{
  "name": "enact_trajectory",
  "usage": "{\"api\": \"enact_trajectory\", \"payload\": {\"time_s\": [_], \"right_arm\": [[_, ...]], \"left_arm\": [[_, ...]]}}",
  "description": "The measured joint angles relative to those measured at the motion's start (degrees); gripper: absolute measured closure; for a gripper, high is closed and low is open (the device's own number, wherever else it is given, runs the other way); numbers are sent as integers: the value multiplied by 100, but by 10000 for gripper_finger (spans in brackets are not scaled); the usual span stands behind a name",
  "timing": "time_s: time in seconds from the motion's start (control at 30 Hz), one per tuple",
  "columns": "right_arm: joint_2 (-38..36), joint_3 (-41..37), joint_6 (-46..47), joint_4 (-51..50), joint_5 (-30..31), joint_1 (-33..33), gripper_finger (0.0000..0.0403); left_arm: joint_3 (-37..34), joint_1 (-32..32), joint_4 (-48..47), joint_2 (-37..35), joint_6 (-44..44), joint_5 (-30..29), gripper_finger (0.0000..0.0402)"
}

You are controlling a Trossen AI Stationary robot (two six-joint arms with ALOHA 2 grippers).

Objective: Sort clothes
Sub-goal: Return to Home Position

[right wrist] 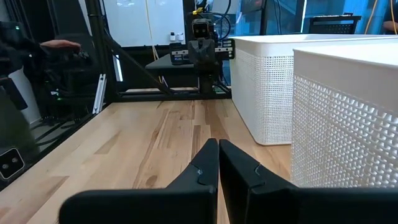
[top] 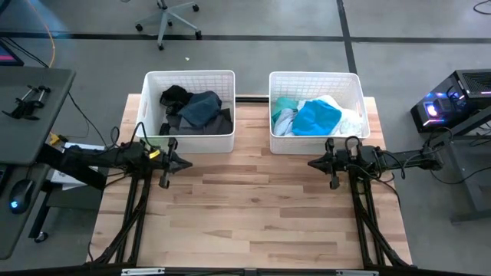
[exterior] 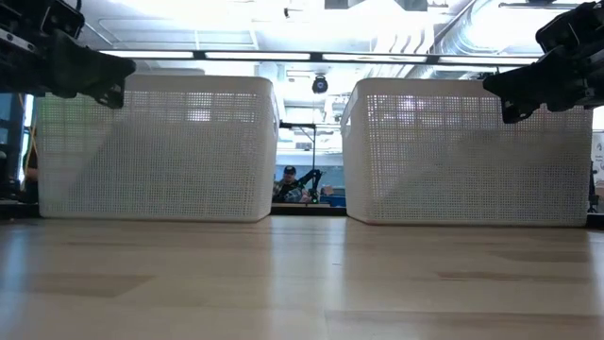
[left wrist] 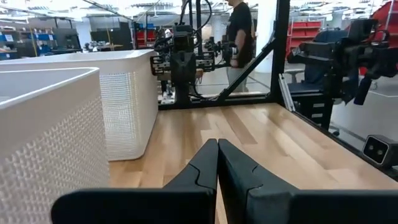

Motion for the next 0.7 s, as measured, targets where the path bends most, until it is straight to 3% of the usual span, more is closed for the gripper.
{"api": "enact_trajectory", "payload": {"time_s": [0.7], "right_arm": [[0, 0, 0, 0, -11, 0, 402]], "left_arm": [[0, 1, -1, 0, -3, 43, 401]]}}
